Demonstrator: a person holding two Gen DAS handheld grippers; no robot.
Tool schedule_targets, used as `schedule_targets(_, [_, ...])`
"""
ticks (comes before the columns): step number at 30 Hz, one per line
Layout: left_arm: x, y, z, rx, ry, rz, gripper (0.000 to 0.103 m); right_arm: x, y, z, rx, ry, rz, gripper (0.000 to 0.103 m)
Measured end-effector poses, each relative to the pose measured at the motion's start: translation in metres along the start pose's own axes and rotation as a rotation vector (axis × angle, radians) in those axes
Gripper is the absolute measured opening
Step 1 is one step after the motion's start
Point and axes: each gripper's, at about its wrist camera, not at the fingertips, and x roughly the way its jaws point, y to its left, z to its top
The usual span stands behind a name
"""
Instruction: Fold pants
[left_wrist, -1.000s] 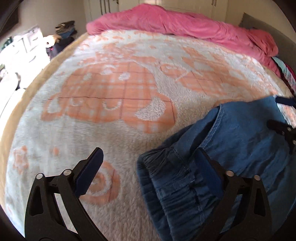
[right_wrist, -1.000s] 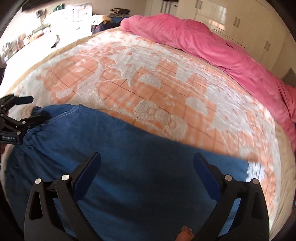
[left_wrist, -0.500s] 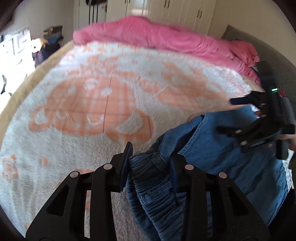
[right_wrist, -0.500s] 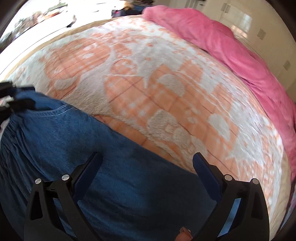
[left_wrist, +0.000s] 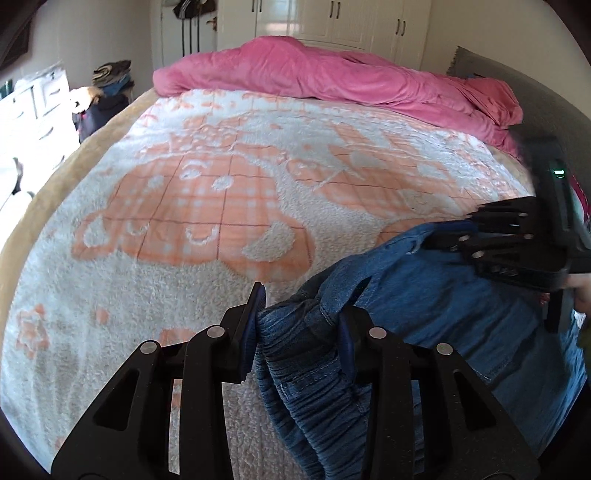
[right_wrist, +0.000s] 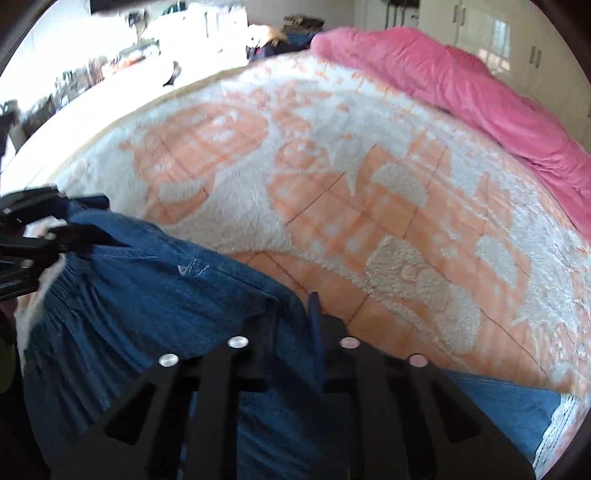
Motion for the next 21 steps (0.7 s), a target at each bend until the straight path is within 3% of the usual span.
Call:
schedule_targets(7, [-0.017,-0.006,0.001,0.022,-0.065,0.024,0.028,-0.046,0.005,0.008,0.005,-0.137,-0.050,0.010])
schedule_targets(11, [-0.041,-0.009,-0.001,0.014,-0.111,0.002,0.028,-0.074,0.014,-0.003,0.009,-0.198,-0.052,0.008])
schedule_targets(21, [-0.106,-0.057,-0.046,0.202,-0.216,0.012,0.033,-0.162,0.049,-0.081,0.034,-0.305,-0.024,0.008])
